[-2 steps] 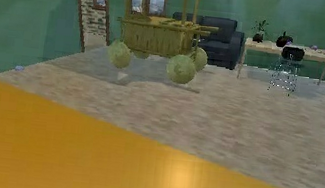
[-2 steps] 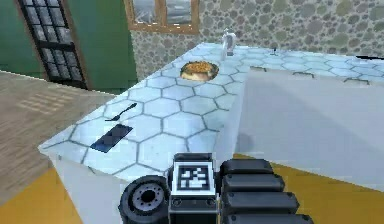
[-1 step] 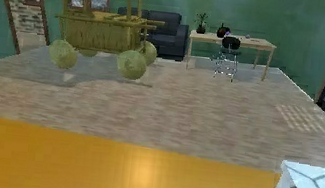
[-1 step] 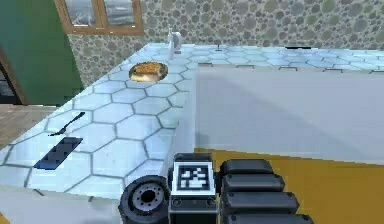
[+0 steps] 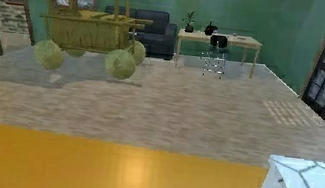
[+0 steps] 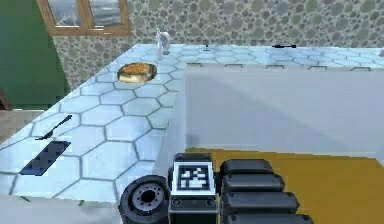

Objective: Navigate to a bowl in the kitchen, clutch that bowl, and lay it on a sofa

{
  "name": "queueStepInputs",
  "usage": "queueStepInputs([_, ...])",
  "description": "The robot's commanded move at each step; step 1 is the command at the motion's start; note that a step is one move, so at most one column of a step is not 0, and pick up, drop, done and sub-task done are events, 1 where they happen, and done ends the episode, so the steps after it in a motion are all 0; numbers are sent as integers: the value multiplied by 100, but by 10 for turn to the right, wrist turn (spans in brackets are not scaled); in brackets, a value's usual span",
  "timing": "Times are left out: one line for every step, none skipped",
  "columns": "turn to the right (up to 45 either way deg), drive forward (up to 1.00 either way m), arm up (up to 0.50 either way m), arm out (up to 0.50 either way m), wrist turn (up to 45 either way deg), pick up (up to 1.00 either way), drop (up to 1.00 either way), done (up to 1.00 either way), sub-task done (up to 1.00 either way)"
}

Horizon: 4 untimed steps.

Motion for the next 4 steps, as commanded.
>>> queueStepInputs([0, 100, 0, 0, 0, 0, 0, 0, 0])
queueStepInputs([0, 100, 0, 0, 0, 0, 0, 0, 0])
queueStepInputs([0, 100, 0, 0, 0, 0, 0, 0, 0])
queueStepInputs([0, 100, 0, 0, 0, 0, 0, 0, 0])
